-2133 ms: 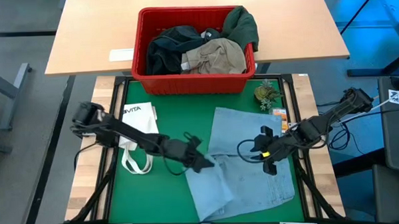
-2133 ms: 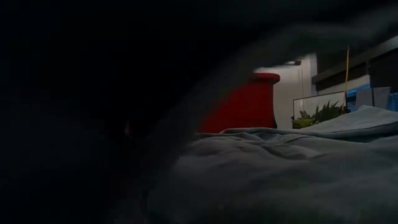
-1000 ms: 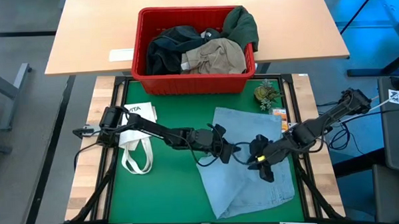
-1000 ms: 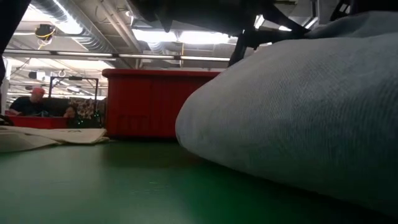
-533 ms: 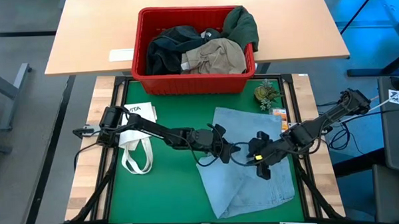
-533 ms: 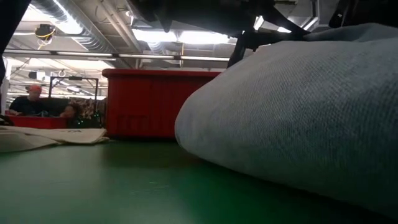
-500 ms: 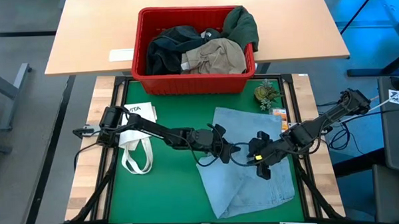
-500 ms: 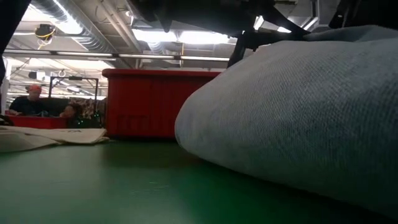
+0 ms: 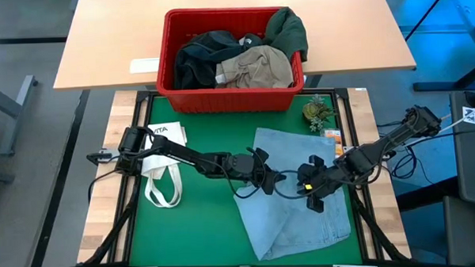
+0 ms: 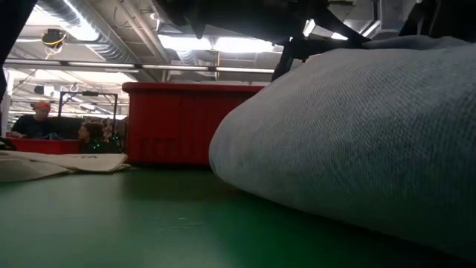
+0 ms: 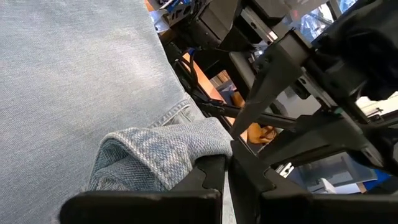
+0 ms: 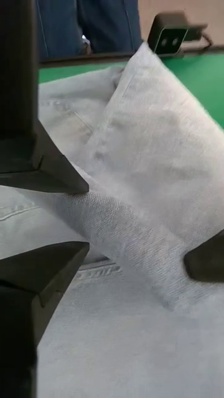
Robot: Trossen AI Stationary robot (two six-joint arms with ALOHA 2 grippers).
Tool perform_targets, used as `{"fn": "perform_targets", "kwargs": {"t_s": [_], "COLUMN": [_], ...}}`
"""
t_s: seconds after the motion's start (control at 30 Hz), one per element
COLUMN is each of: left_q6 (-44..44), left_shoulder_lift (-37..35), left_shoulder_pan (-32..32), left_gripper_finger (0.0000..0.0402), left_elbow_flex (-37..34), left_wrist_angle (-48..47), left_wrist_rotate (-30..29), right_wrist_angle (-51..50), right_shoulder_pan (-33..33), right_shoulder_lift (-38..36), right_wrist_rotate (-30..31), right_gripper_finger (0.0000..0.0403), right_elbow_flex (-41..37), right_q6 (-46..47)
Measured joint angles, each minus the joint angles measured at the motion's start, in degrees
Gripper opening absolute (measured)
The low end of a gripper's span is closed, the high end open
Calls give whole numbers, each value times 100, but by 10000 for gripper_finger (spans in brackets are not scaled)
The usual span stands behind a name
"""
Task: Fold Laundry from Bin
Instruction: Fold the light blue jeans
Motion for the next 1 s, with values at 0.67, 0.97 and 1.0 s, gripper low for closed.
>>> {"fn": "perform_targets", "kwargs": {"t_s": [0.67, 0.97, 1.0], "left_q6": [-1, 2, -1], "left_shoulder_lift": [-2, -4, -4], "left_shoulder_pan": [-3, -15, -15], "left_gripper_finger": [5, 5, 5], "left_elbow_flex": [0, -2, -2], "left_wrist_angle": [-2, 31, 31], "left_wrist_rotate": [-3, -10, -8], "right_wrist_angle": [231, 262, 259], "right_shoulder_pan": [0, -4, -4], "right_shoulder_lift": [248, 596, 609], "right_wrist_rotate": [-138, 219, 230], "right_gripper_finger": [138, 137, 135], "right_elbow_flex": [0, 0, 0], "right_q6": [-2, -4, -4]}}
